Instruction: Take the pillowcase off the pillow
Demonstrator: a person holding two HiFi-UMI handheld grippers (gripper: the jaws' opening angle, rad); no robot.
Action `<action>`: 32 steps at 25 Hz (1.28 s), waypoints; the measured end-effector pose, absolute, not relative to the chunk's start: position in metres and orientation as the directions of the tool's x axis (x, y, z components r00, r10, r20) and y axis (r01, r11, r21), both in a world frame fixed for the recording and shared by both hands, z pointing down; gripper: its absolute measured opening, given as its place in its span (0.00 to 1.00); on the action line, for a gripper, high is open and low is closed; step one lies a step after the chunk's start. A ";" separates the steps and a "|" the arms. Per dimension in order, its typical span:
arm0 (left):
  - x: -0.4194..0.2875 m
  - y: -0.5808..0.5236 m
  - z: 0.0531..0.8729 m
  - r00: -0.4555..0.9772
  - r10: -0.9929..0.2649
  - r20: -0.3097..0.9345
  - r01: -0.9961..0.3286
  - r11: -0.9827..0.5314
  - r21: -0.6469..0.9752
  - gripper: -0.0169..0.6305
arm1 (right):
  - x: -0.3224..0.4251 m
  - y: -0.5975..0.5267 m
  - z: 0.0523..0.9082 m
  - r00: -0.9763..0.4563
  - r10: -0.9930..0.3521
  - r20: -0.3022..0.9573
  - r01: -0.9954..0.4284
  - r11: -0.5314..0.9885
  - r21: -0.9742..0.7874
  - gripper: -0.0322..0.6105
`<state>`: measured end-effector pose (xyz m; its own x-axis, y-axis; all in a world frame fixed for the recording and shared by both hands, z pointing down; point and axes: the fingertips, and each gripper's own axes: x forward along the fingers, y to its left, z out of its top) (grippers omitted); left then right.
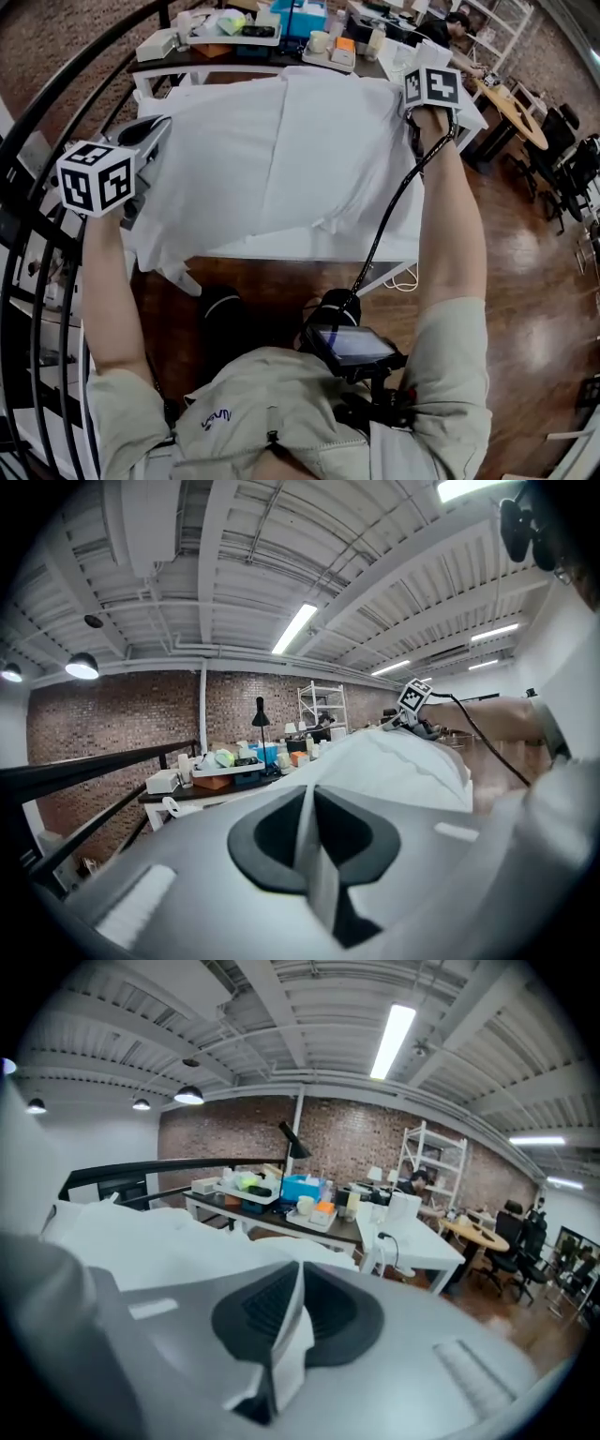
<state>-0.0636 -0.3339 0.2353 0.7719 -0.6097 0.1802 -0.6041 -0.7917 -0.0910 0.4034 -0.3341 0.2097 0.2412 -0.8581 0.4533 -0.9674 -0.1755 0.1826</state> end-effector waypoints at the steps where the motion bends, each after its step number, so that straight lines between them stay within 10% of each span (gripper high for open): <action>1: -0.061 -0.337 0.240 0.773 -0.606 0.188 -0.602 -0.794 -0.080 0.05 | 0.409 -0.332 0.218 0.248 -0.850 0.464 -0.967 -0.186 0.175 0.06; 32: 0.010 -0.201 0.305 0.753 -0.546 0.368 -0.411 -0.826 -0.384 0.57 | 0.247 -0.170 0.265 -0.053 -0.963 0.265 -0.986 0.092 0.137 0.37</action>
<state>0.0099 -0.2006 0.3048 0.7527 -0.5459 0.3682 -0.4114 -0.8265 -0.3842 0.2472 -0.1702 0.2650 -0.0535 -0.9629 0.2646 -0.9863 0.0924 0.1370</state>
